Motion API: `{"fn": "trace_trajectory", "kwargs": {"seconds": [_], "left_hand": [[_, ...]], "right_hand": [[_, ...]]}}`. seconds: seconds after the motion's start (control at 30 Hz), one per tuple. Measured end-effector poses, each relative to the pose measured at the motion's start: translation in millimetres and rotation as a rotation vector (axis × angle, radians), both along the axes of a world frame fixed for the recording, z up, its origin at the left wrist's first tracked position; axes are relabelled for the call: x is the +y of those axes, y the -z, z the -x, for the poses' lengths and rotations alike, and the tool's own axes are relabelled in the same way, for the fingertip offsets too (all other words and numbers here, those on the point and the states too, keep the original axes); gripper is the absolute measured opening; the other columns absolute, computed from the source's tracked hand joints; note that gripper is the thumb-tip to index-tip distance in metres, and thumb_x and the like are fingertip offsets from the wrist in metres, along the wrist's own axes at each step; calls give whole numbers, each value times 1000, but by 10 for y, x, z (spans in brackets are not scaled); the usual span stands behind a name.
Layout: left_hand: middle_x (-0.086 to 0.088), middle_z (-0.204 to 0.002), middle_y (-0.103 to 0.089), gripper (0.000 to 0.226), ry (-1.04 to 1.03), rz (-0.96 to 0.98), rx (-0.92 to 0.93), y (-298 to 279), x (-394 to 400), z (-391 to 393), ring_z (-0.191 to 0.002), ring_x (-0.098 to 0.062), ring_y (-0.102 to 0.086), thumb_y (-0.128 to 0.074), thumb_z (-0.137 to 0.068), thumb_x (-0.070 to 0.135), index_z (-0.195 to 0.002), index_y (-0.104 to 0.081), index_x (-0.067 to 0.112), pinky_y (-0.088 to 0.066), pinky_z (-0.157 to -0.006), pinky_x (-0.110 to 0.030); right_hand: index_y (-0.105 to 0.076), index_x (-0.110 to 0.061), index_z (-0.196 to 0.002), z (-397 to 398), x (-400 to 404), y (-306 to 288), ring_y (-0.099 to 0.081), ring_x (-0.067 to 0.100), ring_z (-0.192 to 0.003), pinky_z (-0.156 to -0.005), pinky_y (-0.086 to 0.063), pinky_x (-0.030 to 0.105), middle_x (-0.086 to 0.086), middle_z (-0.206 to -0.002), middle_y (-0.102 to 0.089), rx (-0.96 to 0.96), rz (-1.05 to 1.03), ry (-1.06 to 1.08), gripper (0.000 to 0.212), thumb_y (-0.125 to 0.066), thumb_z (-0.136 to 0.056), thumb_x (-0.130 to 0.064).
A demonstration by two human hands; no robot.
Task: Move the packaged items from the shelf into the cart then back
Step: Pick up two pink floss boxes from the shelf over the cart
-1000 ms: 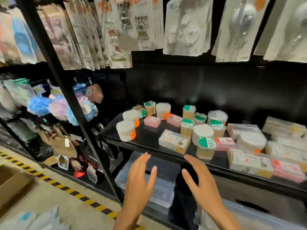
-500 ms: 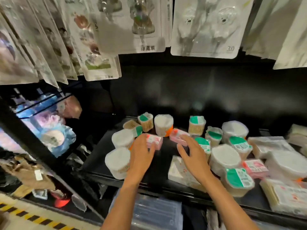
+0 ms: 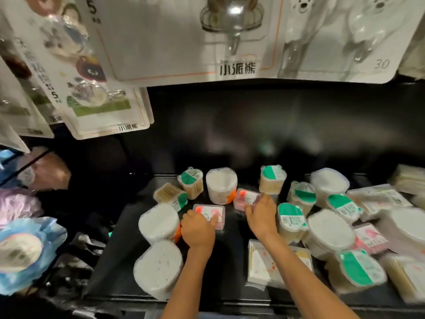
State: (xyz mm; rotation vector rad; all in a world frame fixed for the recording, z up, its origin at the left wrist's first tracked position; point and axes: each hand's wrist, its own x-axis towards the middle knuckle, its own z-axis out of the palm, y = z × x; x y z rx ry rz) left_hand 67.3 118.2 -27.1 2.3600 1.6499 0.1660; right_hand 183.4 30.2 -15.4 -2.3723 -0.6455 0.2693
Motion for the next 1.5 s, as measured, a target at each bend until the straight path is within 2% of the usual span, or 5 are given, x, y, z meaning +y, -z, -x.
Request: {"fn": "trace_trajectory", "kwargs": {"seconds": [0.37, 0.53, 0.73, 1.2, 1.5], "left_hand": [[-20, -133, -49, 97, -205, 467, -536, -14, 12, -13, -122, -33, -50, -86, -66, 26, -137, -29, -5, -43, -96, -36], [-12, -118, -65, 65, -202, 624, -549, -27, 25, 13, -107, -25, -62, -87, -66, 22, -120, -59, 1, -48, -83, -26], [-12, -110, -67, 61, -235, 766, -653, -36, 2, 30, -98, -25, -66, -89, -61, 14, -113, -59, 3, -57, -82, -37], [1, -86, -59, 40, -212, 835, -807, -140, -88, 131, -82, -17, -62, -83, -70, 8, -96, -53, 14, -56, -68, -27], [-5, -90, -70, 33, -186, 789, -1052, -255, -185, 246, -80, -14, -68, -82, -70, 7, -95, -61, 11, -55, -59, -19]], "right_hand": [[-33, 4, -134, -103, 281, 42, -41, 36, -127, -101, -38, 40, 22, -137, -41, 138, 102, 262, 75, -66, -86, -42], [-41, 1, -129, -223, 305, 0, -50, 33, -114, -92, -43, 34, 21, -129, -44, 283, 34, 320, 83, -80, -72, -45], [-47, -2, -121, -221, 312, -11, -49, 32, -111, -89, -41, 32, 20, -127, -44, 274, 105, 347, 79, -81, -68, -49], [-48, -10, -94, -62, 216, 86, -57, 23, -93, -73, -40, 27, 9, -98, -58, 373, -418, 357, 38, -80, -73, -10], [-64, -15, -90, 105, 110, -156, -61, 15, -81, -61, -46, 16, -1, -85, -64, 573, -810, 367, 41, -90, -60, -25]]}}
